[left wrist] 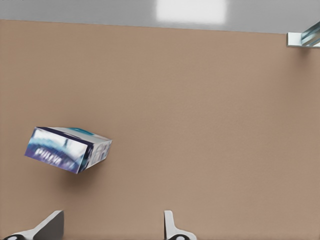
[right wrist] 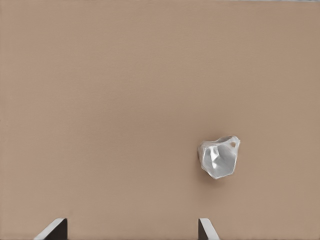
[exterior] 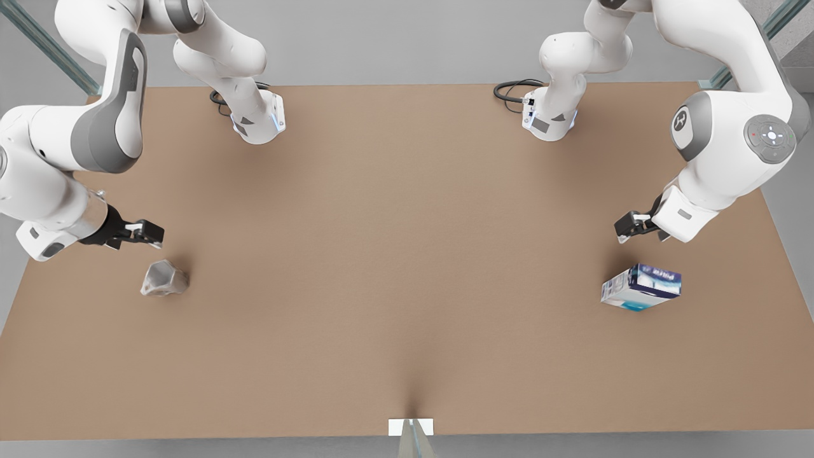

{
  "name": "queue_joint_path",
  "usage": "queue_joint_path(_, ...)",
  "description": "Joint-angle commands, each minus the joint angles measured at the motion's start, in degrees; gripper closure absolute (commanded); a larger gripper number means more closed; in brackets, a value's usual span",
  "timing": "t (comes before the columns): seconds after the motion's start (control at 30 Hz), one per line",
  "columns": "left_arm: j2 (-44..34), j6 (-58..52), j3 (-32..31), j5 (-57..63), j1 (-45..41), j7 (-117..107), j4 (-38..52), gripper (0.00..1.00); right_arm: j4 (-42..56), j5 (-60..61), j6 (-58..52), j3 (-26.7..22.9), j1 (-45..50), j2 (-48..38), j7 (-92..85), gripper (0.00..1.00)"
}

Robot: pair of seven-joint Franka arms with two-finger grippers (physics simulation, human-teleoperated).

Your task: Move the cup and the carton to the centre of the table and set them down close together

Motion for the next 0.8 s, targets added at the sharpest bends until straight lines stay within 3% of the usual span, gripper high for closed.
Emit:
queue_joint_path(0.0,0.0,0.0,0.1,0.0,0.0,0.1,0.0,0.0,0.0,0.0,0.0,0.0,0.0,0.1,-0.1,0.01)
queue_joint_path(0.27,0.3,-0.6,0.1,0.1,0.0,0.0,-0.4,0.0,-7.3,-0.1,6.5,0.7,0.2,-0.1,-3.0,0.01)
queue_joint_path(0.47,0.4,0.0,0.1,0.1,0.0,-0.1,-1.5,0.0,-22.4,-2.4,20.7,1.7,0.1,-4.0,-3.1,0.01)
queue_joint_path(0.7,0.3,0.0,0.1,0.1,0.0,-0.2,-2.3,0.0,-29.0,-2.3,31.9,-2.7,-0.2,-3.9,-13.7,0.01)
queue_joint_path(0.77,0.3,-0.1,0.1,0.1,0.0,-0.2,-2.3,0.0,-30.1,2.5,33.1,-2.6,-0.2,-4.0,-13.9,0.01)
